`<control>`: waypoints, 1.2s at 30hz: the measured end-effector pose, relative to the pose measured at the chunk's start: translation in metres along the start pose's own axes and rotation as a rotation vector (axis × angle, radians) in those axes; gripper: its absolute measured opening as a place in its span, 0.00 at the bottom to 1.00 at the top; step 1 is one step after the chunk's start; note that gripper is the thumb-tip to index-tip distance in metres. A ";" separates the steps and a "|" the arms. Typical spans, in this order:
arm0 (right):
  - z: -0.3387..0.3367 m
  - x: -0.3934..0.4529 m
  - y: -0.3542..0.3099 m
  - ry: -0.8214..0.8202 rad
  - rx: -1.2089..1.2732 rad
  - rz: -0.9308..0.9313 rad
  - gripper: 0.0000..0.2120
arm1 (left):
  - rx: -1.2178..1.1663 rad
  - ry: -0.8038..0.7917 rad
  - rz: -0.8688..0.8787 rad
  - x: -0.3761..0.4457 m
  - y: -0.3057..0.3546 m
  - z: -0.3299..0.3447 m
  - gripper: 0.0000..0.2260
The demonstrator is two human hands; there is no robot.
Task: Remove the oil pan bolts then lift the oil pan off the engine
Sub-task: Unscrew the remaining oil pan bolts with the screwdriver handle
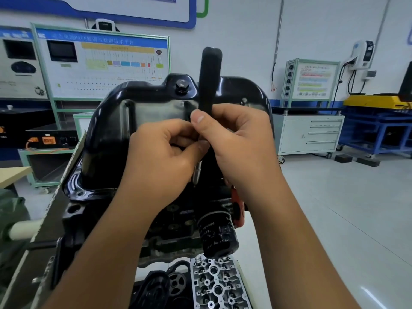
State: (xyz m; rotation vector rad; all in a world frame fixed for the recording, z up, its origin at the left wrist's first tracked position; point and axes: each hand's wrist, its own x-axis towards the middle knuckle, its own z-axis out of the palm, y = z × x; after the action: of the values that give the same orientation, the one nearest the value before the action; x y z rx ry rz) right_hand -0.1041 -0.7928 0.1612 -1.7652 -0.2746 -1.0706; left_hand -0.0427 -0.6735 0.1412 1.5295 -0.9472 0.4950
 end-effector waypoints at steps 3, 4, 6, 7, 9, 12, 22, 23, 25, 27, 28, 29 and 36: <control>0.001 -0.001 -0.002 0.022 0.007 -0.029 0.08 | 0.061 0.062 0.038 -0.002 0.004 0.000 0.04; 0.001 -0.002 -0.002 0.024 0.008 -0.036 0.07 | 0.057 0.039 0.042 -0.002 0.005 -0.002 0.03; -0.002 -0.003 -0.001 0.021 0.024 -0.037 0.08 | 0.007 -0.044 0.026 -0.003 0.006 -0.003 0.05; -0.002 -0.003 -0.001 0.023 0.032 -0.031 0.10 | -0.014 -0.075 0.014 -0.002 0.005 -0.004 0.07; -0.002 -0.002 -0.001 0.026 0.018 -0.028 0.10 | 0.007 -0.070 0.016 -0.001 0.003 -0.004 0.08; 0.000 -0.002 0.001 0.037 0.011 -0.041 0.05 | 0.080 0.040 0.030 -0.001 0.003 -0.002 0.06; 0.000 -0.002 0.003 0.024 0.031 -0.059 0.06 | 0.101 -0.010 0.063 -0.005 0.006 -0.001 0.06; 0.001 -0.002 0.003 0.022 0.029 -0.067 0.03 | 0.118 0.023 0.063 -0.005 0.007 0.000 0.05; 0.002 -0.002 0.004 0.033 0.007 -0.082 0.01 | 0.139 0.069 0.067 -0.005 0.008 0.001 0.04; 0.003 -0.002 0.004 0.049 0.005 -0.073 0.01 | 0.123 0.051 0.067 -0.004 0.008 -0.001 0.04; 0.003 -0.002 0.005 0.056 0.014 -0.056 0.02 | 0.092 0.011 0.068 -0.003 0.007 -0.002 0.03; 0.002 -0.003 0.005 0.059 0.025 -0.034 0.03 | 0.058 -0.035 0.064 -0.002 0.006 -0.004 0.02; 0.000 -0.003 0.001 0.074 0.000 -0.023 0.03 | 0.111 -0.009 0.109 -0.002 0.004 -0.005 0.11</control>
State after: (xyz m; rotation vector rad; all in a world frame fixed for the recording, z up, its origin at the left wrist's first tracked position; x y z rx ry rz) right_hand -0.1052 -0.7921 0.1581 -1.7221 -0.2492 -1.1496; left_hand -0.0462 -0.6674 0.1429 1.5865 -1.0286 0.6282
